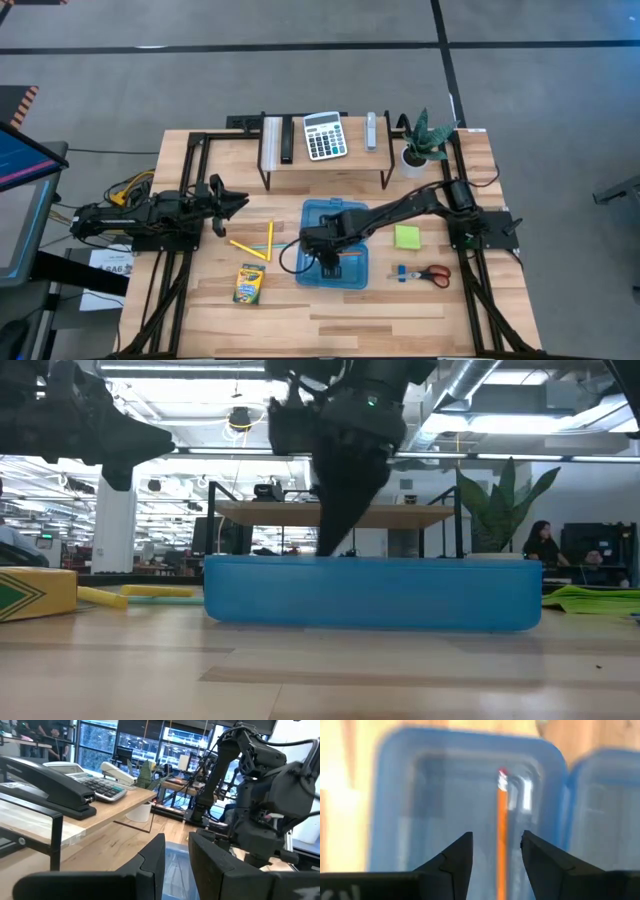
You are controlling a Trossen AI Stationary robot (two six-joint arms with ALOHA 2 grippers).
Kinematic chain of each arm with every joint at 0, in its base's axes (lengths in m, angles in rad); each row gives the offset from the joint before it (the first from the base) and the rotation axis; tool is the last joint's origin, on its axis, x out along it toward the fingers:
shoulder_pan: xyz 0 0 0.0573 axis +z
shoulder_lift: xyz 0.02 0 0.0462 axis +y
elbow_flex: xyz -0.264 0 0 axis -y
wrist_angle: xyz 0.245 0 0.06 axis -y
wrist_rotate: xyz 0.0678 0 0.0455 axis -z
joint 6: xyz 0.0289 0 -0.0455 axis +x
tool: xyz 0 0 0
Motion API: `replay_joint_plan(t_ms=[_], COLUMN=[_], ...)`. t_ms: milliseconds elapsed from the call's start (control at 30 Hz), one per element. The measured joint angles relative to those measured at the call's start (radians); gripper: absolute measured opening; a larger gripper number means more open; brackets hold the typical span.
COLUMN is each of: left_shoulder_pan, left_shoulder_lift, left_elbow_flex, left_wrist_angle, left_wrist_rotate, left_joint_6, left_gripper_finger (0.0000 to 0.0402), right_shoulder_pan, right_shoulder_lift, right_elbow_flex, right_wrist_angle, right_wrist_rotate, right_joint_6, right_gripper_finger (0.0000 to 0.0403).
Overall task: Pack school essentials
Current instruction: Put the left yellow pen into the supply box
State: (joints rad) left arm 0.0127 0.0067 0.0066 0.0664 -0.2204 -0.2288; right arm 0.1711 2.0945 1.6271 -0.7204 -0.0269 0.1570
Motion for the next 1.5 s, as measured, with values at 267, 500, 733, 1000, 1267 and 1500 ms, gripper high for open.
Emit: replay_joint_plan(t_ms=[267, 500, 733, 1000, 1267, 1500], left_shoulder_pan=[0.000, 0.000, 0.000, 0.000, 0.000, 0.000], left_shoulder_lift=[0.000, 0.000, 0.000, 0.000, 0.000, 0.000], left_elbow_flex=[0.000, 0.000, 0.000, 0.000, 0.000, 0.000], left_wrist_angle=[-0.001, -0.008, -0.008, -0.008, -0.008, -0.008], left_wrist_rotate=[0.008, 0.050, 0.049, 0.049, 0.056, 0.056], left_joint_6=[-0.015, -0.025, -0.012, -0.011, -0.011, -0.009], left_gripper_finger=[0.0073, 0.0073, 0.0073, 0.0073, 0.0073, 0.0073], right_shoulder_pan=[0.001, 0.013, 0.025, 0.024, 0.045, 0.074], right_shoulder_lift=[-0.014, -0.037, -0.089, -0.125, -0.127, -0.146], right_elbow_flex=[0.000, 0.000, -0.001, 0.000, -0.001, -0.068], right_wrist_angle=[0.018, -0.022, -0.034, -0.021, -0.001, 0.090], right_wrist_rotate=[-0.024, -0.028, -0.027, -0.027, -0.027, -0.026], right_joint_6=[-0.003, 0.000, 0.000, 0.003, 0.003, -0.002], right_gripper_finger=[0.0174, 0.0175, 0.0174, 0.0166, 0.0163, 0.0163])
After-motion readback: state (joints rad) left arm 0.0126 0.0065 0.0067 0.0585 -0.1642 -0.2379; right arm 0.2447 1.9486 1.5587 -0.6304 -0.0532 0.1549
